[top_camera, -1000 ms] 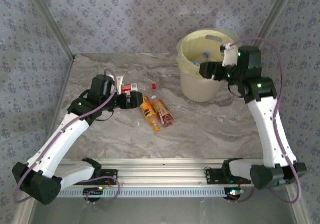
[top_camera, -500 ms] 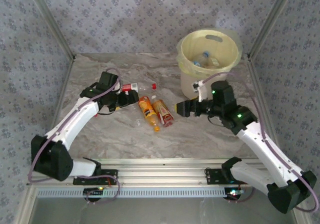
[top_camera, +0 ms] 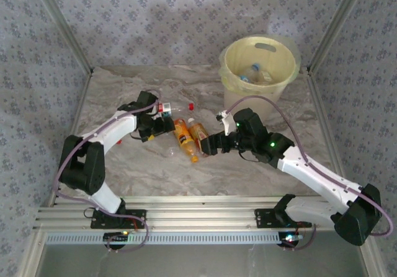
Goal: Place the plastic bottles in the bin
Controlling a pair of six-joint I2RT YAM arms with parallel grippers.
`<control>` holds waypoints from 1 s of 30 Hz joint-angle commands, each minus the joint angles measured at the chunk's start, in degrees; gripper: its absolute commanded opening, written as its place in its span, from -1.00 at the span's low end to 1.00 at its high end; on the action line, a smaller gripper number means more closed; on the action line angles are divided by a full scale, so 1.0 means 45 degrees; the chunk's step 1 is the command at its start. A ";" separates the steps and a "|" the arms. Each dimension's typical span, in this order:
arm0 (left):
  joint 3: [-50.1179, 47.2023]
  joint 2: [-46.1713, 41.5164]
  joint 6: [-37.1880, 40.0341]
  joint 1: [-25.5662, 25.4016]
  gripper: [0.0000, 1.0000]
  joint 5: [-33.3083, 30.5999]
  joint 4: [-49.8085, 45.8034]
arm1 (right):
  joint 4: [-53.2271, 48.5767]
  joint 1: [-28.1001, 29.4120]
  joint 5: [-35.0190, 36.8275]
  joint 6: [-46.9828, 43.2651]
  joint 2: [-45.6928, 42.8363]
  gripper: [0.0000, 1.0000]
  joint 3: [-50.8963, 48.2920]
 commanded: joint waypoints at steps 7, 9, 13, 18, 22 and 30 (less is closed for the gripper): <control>0.0000 0.1009 -0.0320 0.0062 0.73 0.0362 0.1153 | -0.0042 0.0152 0.0460 0.0110 -0.0235 0.73 0.0130; -0.0124 0.1097 -0.0385 0.0062 0.70 0.0336 0.1274 | -0.0027 0.0166 0.0436 0.0134 -0.0231 0.73 0.0098; -0.0352 0.1187 -0.0420 0.0061 0.59 0.0257 0.1422 | 0.0028 0.0186 0.0434 0.0149 -0.0187 0.73 0.0088; -0.0469 0.1215 -0.0376 0.0062 0.45 0.0152 0.1423 | -0.0067 0.0206 0.0531 0.0138 -0.0133 0.73 0.0097; -0.0635 0.1269 -0.0432 0.0071 0.44 0.0180 0.1620 | -0.0082 0.0209 0.0571 0.0137 -0.0138 0.74 0.0057; -0.0828 0.1140 -0.0584 0.0178 0.28 0.0383 0.1970 | -0.0057 0.0223 0.0639 0.0283 0.0098 0.74 0.0072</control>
